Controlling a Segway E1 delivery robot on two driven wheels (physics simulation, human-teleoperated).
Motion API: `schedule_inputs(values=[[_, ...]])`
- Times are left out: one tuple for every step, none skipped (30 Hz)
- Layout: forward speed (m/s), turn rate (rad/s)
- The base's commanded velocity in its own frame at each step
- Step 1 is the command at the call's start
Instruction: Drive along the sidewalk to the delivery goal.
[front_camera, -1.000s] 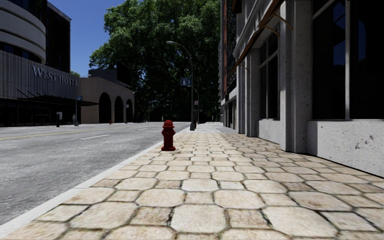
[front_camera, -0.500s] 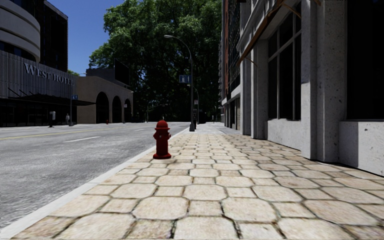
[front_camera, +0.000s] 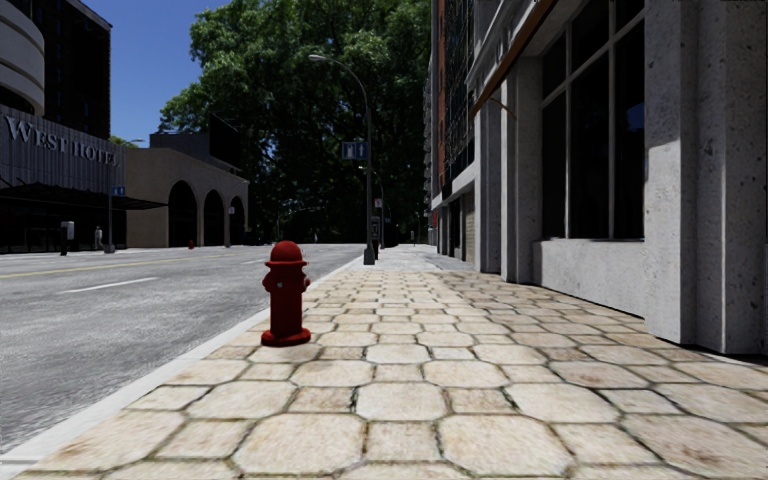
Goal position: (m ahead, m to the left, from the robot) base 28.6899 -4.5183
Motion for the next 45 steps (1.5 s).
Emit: schedule_inputs(values=[[2.0, 0.0], [2.0, 0.0], [2.0, 0.0], [2.0, 0.0], [2.0, 0.0], [2.0, 0.0], [2.0, 0.0], [2.0, 0.0], [2.0, 0.0], [2.0, 0.0], [2.0, 0.0], [2.0, 0.0], [2.0, 0.0], [2.0, 0.0], [2.0, 0.0], [2.0, 0.0], [2.0, 0.0], [2.0, -0.01], [2.0, -0.02], [2.0, -0.03], [2.0, -0.06], [2.0, -0.06], [2.0, -0.12], [2.0, -0.25], [2.0, -0.3], [2.0, -0.31], [2.0, -0.31], [2.0, -0.31], [2.0, -0.31], [2.0, -0.32], [2.0, -0.32], [2.0, -0.32], [2.0, -0.32], [2.0, -0.32], [2.0, -0.32], [2.0, 0.0], [2.0, 0.0], [2.0, 0.0], [2.0, 0.0], [2.0, 0.0], [2.0, 0.0], [2.0, 0.0], [2.0, 0.0], [2.0, 0.0], [2.0, 0.0]])
